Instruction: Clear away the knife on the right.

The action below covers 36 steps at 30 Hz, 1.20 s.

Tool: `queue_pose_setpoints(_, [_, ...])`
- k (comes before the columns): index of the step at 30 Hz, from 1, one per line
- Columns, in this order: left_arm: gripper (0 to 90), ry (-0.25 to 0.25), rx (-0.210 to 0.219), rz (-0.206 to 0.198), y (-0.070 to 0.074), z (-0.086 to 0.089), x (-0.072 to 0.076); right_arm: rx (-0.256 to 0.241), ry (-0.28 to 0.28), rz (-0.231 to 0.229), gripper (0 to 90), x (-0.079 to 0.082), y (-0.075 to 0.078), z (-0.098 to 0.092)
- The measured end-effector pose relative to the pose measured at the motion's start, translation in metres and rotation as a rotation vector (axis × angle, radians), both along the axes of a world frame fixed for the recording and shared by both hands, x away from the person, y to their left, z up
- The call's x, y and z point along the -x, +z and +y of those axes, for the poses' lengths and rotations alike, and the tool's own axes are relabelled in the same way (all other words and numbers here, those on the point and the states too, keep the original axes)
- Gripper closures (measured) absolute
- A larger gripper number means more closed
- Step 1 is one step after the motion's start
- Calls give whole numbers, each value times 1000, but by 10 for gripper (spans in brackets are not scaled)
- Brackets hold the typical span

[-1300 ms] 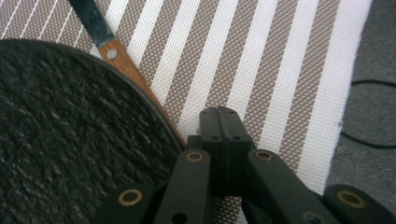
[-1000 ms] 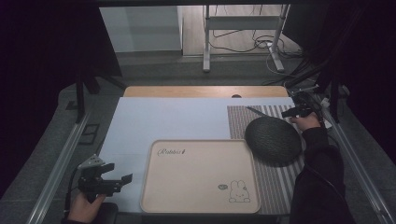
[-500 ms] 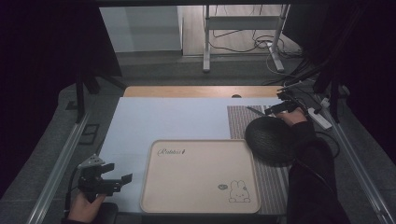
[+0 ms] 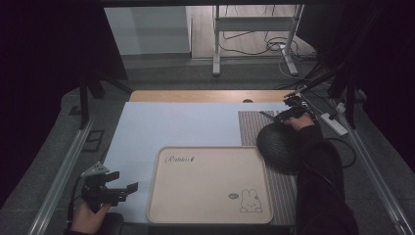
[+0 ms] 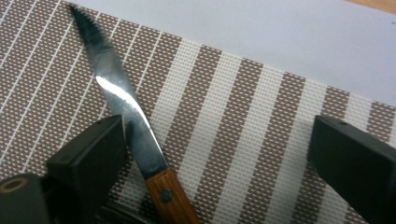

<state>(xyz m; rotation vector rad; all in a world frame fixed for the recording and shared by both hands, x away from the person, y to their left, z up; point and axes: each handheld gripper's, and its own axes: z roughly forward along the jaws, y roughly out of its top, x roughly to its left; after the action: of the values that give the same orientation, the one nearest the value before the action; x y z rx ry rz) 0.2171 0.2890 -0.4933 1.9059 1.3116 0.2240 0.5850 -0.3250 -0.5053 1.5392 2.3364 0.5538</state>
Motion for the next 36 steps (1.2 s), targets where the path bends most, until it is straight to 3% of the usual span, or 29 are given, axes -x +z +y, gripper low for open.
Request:
queue_pose_setpoints(9, [60, 1, 0, 0, 0, 0, 0, 14, -18, -14, 304, 8, 6, -17])
queue_pose_setpoints(15, [60, 1, -1, -2, 0, 0, 0, 21, 5, 8, 595, 20, 12, -30])
queue_pose_setpoints(17, [60, 0, -3, -2, 0, 0, 0, 21, 17, 24, 750, 24, 14, -33])
queue_pose_setpoints(18, [60, 0, -3, -2, 0, 0, 0, 32, 34, 27, 770, 26, 15, -34])
queue_pose_setpoints(23, [60, -1, -5, -3, 1, -1, 0, 29, 26, 52, 775, 28, 16, -40])
queue_pose_setpoints(28, [60, 0, -5, -3, 1, -1, 0, -1, 20, 33, 776, 30, 20, -51])
queue_pose_setpoints(36, [60, -1, -5, -4, 1, -1, 0, -4, 14, 12, 776, 41, 34, -62])
